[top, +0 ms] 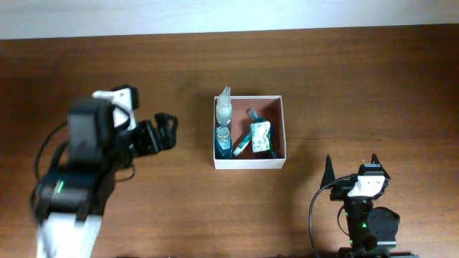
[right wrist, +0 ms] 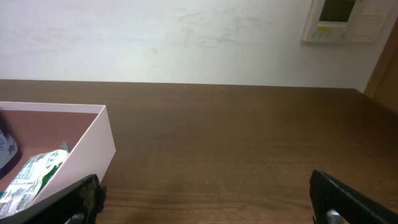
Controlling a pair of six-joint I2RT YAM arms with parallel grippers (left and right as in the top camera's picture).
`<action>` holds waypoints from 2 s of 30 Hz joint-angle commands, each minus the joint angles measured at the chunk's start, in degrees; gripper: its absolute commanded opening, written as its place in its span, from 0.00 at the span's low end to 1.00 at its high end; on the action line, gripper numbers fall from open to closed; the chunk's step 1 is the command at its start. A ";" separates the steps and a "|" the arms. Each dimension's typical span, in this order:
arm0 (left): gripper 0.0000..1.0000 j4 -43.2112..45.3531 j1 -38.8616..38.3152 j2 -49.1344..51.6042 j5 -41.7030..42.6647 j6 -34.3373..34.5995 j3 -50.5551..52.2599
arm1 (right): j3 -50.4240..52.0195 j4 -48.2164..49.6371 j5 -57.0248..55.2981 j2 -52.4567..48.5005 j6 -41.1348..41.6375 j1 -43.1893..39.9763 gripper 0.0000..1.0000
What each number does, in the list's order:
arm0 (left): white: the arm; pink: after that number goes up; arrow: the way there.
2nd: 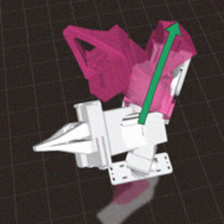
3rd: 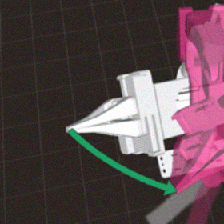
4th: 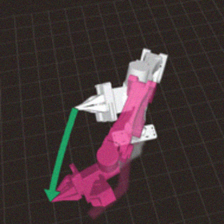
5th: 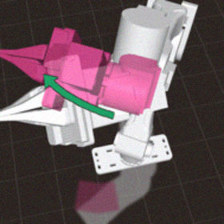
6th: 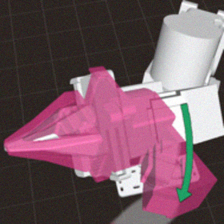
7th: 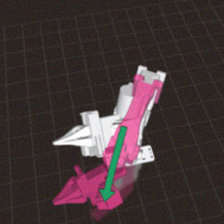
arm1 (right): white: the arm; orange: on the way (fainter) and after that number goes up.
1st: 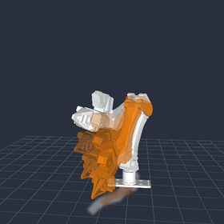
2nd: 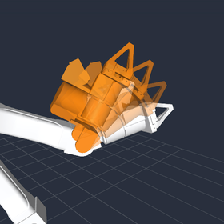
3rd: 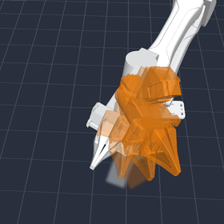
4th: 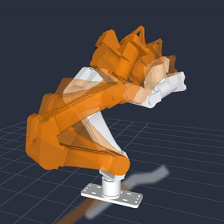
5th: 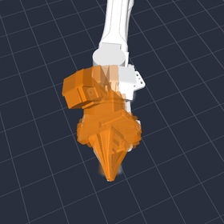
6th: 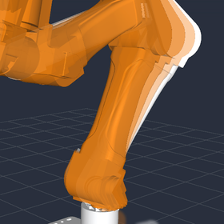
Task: Pack container
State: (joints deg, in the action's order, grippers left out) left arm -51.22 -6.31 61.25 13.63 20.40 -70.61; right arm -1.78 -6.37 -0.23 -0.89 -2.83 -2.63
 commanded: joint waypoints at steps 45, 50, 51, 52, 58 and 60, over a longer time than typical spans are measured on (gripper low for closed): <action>0.99 50.56 0.07 -60.61 -14.36 -0.96 65.51 | 0.63 0.17 -0.90 0.63 -0.15 0.37 0.98; 1.00 54.12 0.11 -60.67 -19.58 -1.01 70.16 | 0.63 0.17 -0.90 0.63 -0.15 0.37 0.98; 0.99 53.57 0.13 -60.70 -20.74 -1.53 70.12 | 0.63 0.17 -0.90 0.63 -0.15 0.37 0.98; 1.00 53.11 0.13 -60.70 -21.14 -2.93 70.12 | 0.63 0.17 -0.90 0.63 -0.15 0.37 0.98; 0.99 52.65 0.13 -60.72 -21.22 -12.41 70.12 | 0.63 0.17 -0.90 0.63 -0.15 0.37 0.98; 0.99 52.43 0.13 -60.72 -20.94 -12.37 70.12 | 0.63 0.17 -0.90 0.63 -0.15 0.37 0.98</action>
State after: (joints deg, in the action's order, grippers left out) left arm 1.41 -6.31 1.21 -6.35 12.23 -0.84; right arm -1.69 -6.26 -0.23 -0.82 -2.98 -2.63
